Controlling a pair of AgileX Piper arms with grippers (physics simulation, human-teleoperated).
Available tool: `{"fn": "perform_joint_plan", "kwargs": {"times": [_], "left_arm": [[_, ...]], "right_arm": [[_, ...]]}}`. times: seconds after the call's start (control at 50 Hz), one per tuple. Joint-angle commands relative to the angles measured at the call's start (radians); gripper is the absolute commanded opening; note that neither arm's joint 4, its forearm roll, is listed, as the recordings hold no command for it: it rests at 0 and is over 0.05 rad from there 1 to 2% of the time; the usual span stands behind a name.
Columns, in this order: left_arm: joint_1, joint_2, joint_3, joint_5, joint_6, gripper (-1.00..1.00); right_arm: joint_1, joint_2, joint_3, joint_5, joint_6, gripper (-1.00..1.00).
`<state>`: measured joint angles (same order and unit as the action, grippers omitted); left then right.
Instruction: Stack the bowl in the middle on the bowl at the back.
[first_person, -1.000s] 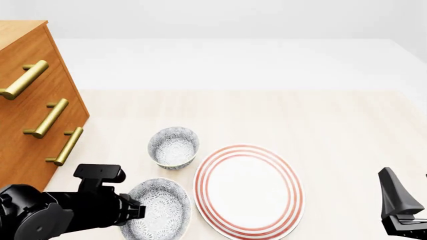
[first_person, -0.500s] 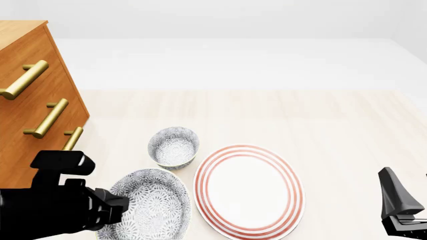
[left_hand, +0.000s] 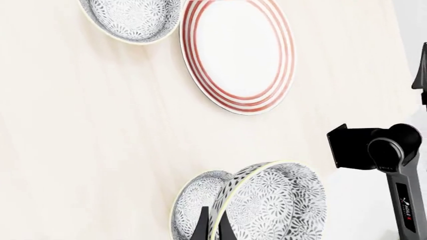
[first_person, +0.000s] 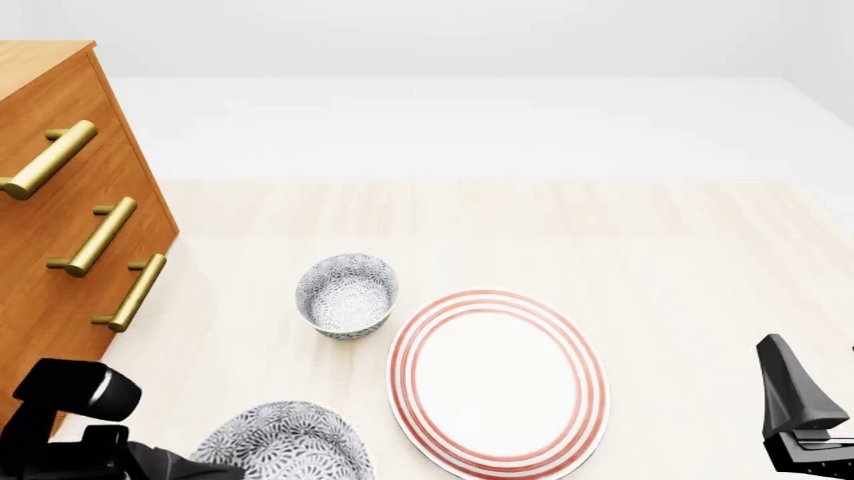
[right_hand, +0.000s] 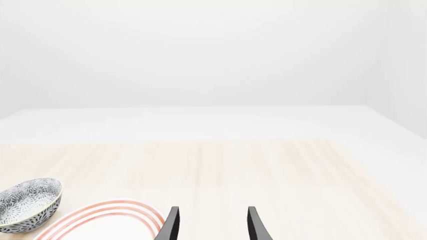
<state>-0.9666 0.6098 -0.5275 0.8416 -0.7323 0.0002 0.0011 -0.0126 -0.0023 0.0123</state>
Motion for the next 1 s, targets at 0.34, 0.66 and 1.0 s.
{"fn": "perform_joint_plan", "kwargs": {"times": [0.34,0.66,1.0], "left_arm": [[-0.069,0.008,0.149,-0.077,-0.042,-1.00],[-0.088,0.114,0.214,-0.211,-0.027,-1.00],[-0.097,0.143,0.256,-0.246,-0.029,1.00]], "right_arm": [[0.000,0.000,0.000,0.001,0.006,1.00],[0.000,0.000,-0.001,0.001,0.010,1.00],[0.001,0.000,-0.001,0.002,0.013,1.00]]}}
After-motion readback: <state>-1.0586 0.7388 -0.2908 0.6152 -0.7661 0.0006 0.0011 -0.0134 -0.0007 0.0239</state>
